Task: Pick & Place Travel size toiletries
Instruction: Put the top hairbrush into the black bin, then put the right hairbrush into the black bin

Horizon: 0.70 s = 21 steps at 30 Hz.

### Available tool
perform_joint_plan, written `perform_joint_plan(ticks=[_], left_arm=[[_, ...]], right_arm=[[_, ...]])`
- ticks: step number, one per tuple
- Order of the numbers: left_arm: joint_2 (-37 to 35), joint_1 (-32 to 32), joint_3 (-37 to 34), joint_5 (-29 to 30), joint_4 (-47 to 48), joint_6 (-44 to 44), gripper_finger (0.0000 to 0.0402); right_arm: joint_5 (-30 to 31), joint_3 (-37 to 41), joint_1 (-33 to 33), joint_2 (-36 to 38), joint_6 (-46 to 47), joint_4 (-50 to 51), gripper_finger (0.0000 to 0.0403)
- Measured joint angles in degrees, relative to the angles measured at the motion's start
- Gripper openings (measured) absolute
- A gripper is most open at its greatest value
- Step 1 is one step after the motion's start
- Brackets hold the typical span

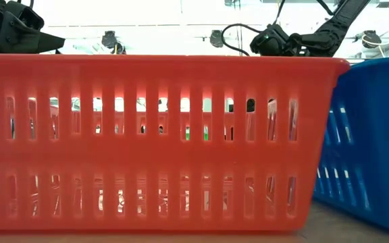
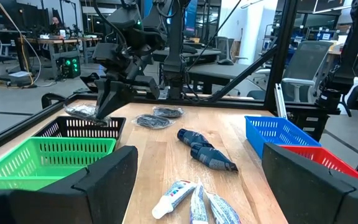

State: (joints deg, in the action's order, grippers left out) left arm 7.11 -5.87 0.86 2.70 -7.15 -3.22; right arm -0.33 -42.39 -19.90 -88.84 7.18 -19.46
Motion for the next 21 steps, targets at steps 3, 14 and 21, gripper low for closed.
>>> perform_joint_plan(ticks=[3,14,21], left_arm=[[0.0,-0.02,0.0,0.0,0.01,0.0,0.0337],[0.0,-0.02,0.0,0.0,0.0,0.0,0.0337],[0.0,0.0,0.0,0.0,0.02,0.0,0.0337]], right_arm=[[-0.01,0.01,0.0,0.0,-0.49,0.01,0.0037],[0.01,0.02,0.0,0.02,-1.13,0.0,0.0112],[0.16,0.02,0.6,4.23,-3.94,1.16,0.0139]])
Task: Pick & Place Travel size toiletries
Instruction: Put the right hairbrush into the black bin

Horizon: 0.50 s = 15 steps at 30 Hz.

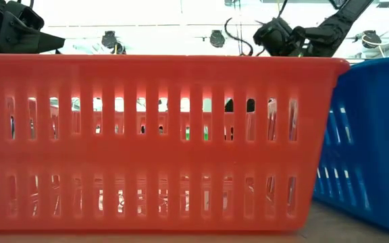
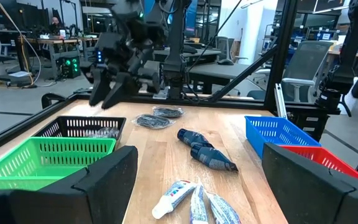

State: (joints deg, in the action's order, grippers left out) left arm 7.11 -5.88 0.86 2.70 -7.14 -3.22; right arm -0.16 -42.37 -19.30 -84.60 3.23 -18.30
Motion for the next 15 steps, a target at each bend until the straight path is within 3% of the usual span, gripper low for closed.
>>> perform_joint_plan(ticks=[9,15], left_arm=[[0.0,-0.01,0.0,0.0,0.0,-0.02,0.0337],[0.0,0.0,0.0,0.0,0.0,0.0,0.0337]], right_arm=[[0.35,0.0,5.98,14.03,-3.58,18.17,0.0181],[7.92,0.02,12.59,21.41,6.22,38.74,0.024]])
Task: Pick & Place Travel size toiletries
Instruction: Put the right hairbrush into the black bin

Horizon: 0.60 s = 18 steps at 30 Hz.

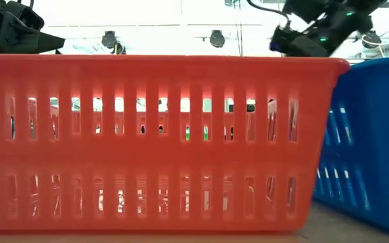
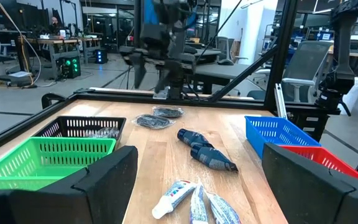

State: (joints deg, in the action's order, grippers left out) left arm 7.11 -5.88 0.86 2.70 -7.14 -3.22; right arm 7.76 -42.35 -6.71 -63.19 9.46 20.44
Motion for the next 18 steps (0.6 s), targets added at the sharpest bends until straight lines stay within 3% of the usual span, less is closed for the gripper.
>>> perform_joint_plan(ticks=[4,11,18], left_arm=[[-0.01,-0.01,0.0,0.0,0.0,0.0,0.0337],[-0.01,-0.01,0.0,0.0,0.0,0.0,0.0337],[0.0,0.01,0.0,0.0,0.0,0.0,0.0337]], right_arm=[[0.88,0.0,0.88,2.79,14.63,13.79,0.0262],[-3.55,0.02,3.13,1.96,31.92,33.27,0.0267],[-3.52,0.02,7.98,-3.49,38.09,36.29,0.0267]])
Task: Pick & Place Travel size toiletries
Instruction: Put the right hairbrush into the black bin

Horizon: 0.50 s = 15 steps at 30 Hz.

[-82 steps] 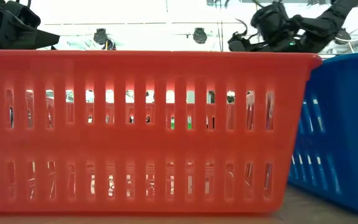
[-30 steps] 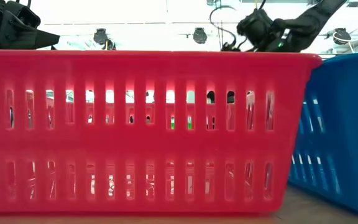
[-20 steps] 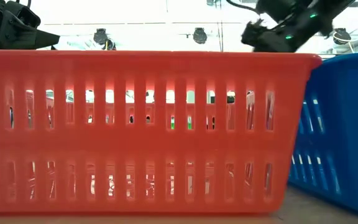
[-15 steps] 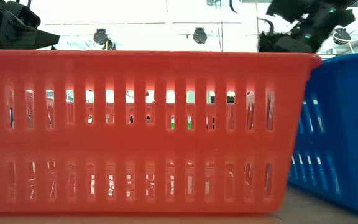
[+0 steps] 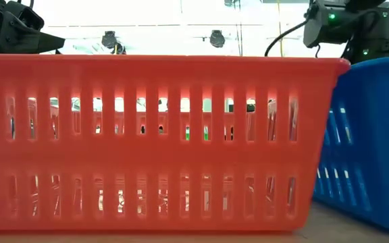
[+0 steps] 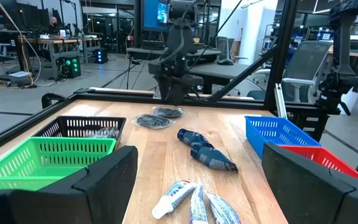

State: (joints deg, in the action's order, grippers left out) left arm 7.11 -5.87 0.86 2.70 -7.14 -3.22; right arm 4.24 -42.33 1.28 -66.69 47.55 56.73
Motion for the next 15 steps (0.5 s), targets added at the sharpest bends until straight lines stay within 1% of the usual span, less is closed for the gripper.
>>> perform_joint_plan(ticks=[8,15], left_arm=[[-0.01,-0.02,0.0,0.0,0.0,-0.01,0.0337],[0.0,-0.02,0.0,0.0,0.0,-0.01,0.0337]], right_arm=[[-1.5,0.0,4.52,-8.98,3.86,-0.66,0.0267],[-1.38,-0.03,4.85,-15.83,4.52,-1.39,0.0264]])
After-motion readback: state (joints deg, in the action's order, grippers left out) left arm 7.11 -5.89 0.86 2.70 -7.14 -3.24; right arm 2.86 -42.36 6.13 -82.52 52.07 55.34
